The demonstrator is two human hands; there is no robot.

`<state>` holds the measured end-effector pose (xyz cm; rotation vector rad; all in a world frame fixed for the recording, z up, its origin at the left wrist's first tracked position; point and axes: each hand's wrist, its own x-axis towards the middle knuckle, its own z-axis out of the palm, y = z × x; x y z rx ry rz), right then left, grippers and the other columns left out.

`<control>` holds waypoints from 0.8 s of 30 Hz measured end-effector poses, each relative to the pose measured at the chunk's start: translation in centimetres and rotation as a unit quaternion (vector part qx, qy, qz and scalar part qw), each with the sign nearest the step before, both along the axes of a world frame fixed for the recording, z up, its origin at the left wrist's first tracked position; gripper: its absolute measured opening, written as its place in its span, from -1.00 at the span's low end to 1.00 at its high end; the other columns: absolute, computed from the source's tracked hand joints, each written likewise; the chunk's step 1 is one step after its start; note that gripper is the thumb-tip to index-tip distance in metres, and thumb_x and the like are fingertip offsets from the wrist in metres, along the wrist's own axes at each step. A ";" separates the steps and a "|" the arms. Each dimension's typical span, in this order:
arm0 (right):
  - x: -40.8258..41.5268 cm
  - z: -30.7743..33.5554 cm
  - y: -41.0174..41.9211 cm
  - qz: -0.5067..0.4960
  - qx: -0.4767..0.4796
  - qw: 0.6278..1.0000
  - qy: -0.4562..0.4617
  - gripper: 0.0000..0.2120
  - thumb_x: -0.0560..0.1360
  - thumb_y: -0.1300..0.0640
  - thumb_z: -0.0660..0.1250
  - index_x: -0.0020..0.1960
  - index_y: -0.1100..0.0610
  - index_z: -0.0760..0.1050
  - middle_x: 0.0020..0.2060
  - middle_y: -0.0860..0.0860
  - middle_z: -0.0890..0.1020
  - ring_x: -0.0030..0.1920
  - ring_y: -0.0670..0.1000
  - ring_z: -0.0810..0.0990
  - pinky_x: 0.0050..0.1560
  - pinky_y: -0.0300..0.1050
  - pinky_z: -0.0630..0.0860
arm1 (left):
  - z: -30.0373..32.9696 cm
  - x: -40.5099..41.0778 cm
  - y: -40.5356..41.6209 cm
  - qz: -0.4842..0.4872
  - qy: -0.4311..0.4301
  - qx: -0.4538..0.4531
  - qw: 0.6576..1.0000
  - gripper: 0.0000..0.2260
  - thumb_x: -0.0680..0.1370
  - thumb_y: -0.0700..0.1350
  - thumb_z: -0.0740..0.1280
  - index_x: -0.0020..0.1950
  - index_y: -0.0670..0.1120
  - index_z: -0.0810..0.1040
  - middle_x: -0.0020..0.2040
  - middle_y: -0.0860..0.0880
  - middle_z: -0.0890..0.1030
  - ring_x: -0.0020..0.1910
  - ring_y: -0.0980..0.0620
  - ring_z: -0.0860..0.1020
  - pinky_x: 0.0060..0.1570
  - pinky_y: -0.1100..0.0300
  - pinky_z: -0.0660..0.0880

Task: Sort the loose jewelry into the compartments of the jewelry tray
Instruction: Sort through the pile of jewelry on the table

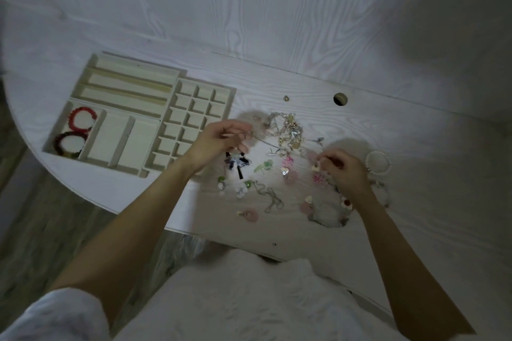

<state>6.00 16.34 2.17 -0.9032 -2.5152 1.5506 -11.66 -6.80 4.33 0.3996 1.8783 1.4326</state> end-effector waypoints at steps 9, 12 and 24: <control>-3.6 1.4 -3.1 0.076 -0.105 0.991 0.028 -0.85 0.54 0.13 0.33 0.06 0.14 0.60 -0.13 0.10 0.60 -0.16 -0.08 0.52 -0.10 -0.22 0.44 | 0.7 3.5 4.5 -0.114 0.056 0.023 0.992 -0.77 0.55 -0.34 0.31 0.12 -0.07 0.58 0.02 -0.06 0.67 0.03 0.11 0.62 0.08 0.28 0.49; -4.0 0.9 -3.3 0.107 -0.116 0.987 0.020 -0.79 0.54 0.11 0.32 0.02 0.24 0.60 -0.13 0.30 0.57 -0.19 0.01 0.50 -0.15 -0.06 0.46 | 0.7 3.7 4.4 -0.123 0.086 0.020 0.988 -0.75 0.58 -0.34 0.26 0.11 -0.02 0.54 0.07 -0.02 0.64 0.08 0.07 0.61 0.11 0.23 0.50; -4.2 1.2 -2.8 0.086 -0.100 0.990 0.044 -0.86 0.54 0.15 0.32 -0.15 0.13 0.61 -0.18 0.14 0.65 -0.10 0.15 0.57 -0.03 -0.07 0.47 | -1.0 3.4 3.1 -0.058 0.133 -0.073 0.987 -0.89 0.49 -0.19 0.44 -0.07 -0.01 0.58 -0.18 0.09 0.62 -0.18 0.11 0.61 -0.13 0.30 0.50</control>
